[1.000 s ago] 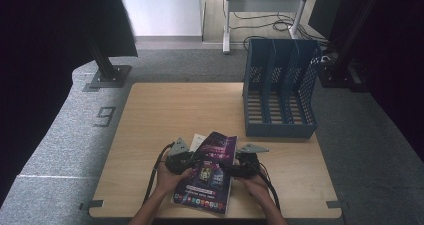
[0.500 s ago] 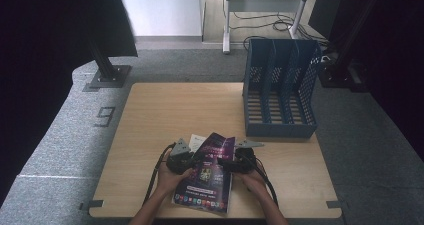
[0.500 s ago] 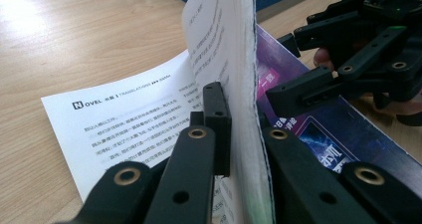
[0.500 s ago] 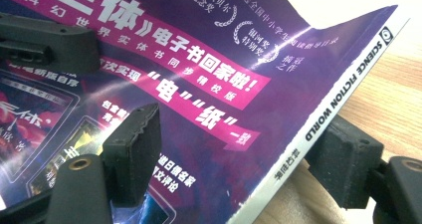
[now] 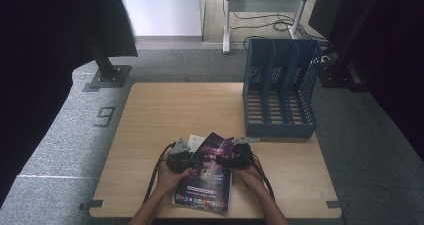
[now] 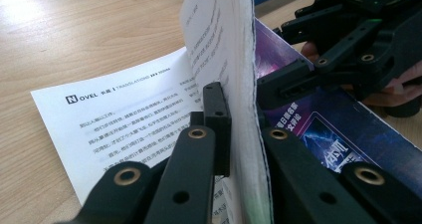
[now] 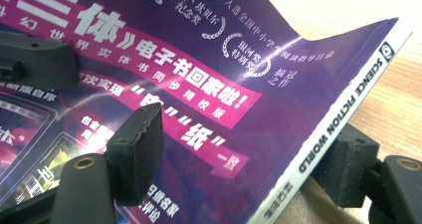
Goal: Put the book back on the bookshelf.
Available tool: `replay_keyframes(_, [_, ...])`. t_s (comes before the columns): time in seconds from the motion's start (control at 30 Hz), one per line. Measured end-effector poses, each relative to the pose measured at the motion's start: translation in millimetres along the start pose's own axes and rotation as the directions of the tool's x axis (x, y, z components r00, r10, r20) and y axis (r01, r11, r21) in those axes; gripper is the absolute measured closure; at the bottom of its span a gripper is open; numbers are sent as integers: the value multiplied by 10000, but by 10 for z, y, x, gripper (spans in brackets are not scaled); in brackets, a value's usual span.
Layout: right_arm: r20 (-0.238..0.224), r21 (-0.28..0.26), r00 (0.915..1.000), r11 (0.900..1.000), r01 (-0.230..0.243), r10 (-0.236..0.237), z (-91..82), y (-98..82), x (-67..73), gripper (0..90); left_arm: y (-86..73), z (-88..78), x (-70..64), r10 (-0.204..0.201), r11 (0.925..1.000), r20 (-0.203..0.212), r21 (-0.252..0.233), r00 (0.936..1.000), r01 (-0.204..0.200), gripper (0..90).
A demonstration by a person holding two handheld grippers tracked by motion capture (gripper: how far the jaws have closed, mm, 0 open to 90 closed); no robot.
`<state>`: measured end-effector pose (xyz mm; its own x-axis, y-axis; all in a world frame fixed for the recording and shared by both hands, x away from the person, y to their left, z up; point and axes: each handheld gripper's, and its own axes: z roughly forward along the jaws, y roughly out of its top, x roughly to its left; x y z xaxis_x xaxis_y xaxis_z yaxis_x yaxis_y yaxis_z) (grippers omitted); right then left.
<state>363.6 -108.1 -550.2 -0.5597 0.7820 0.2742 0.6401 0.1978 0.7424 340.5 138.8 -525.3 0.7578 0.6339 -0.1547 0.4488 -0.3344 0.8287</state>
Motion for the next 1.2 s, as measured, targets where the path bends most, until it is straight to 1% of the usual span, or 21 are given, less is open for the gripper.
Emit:
replay_keyframes(0.2, [12, 20, 10000, 10000, -34, 34, 62, 67, -29, 287, -12, 2, 19, -43, 10000, -38, 22, 10000, 43, 877])
replay_keyframes(0.27, [5, -110, 10000, 9999, -70, 70, 80, 73, -50, 306, -14, 4, 25, -53, 10000, -54, 36, 10000, 53, 876])
replay_keyframes(0.4, [-35, -144, 9998, 9997, -201, 201, 76, 74, -69, 338, -18, 11, 20, -54, 10000, -81, 58, 10000, 54, 876])
replay_keyframes(0.47, [-29, -183, 9998, 9996, -204, 204, 73, 72, -81, 364, -19, 13, 16, -33, 10000, -90, 60, 10000, 34, 875])
replay_keyframes(0.57, [-121, -208, 9989, 9988, -448, 446, 63, 68, -107, 414, -19, 10, 11, -10, 10000, -103, 56, 9999, 11, 874])
replay_keyframes(0.63, [-197, -229, 9982, 9981, -564, 559, 55, 66, -132, 462, -20, 10, 11, -11, 10000, -109, 47, 9999, 12, 874])
replay_keyframes(0.67, [-154, -189, 9982, 9981, -587, 584, 49, 65, -141, 507, -21, 12, 10, -21, 10000, -120, 81, 9999, 22, 874])
replay_keyframes(0.7, [-216, -172, 9982, 9983, -564, 560, 44, 61, -149, 516, -23, 16, 10, -21, 10000, -125, 97, 9999, 22, 875])
replay_keyframes(0.8, [-218, -129, 9987, 9988, -468, 465, 41, 60, -144, 530, -26, 20, 11, -19, 9999, -118, 128, 9999, 21, 875])
replay_keyframes(1.0, [-270, -111, 9983, 9986, -513, 509, 42, 60, -146, 539, -27, 24, 7, -18, 9999, -142, 132, 9999, 20, 874])
replay_keyframes(1.03, [-262, -134, 9982, 9984, -543, 540, 43, 59, -149, 549, -28, 25, 7, -15, 9999, -135, 131, 9999, 17, 873])
replay_keyframes(1.13, [-322, -137, 9960, 9964, -839, 834, 40, 59, -165, 577, -31, 28, 8, -55, 9999, -143, 138, 9999, 57, 864])
replay_keyframes(1.2, [-371, -121, 9951, 9956, -925, 920, 37, 59, -175, 592, -33, 32, 14, -111, 9998, -150, 156, 9998, 113, 856])
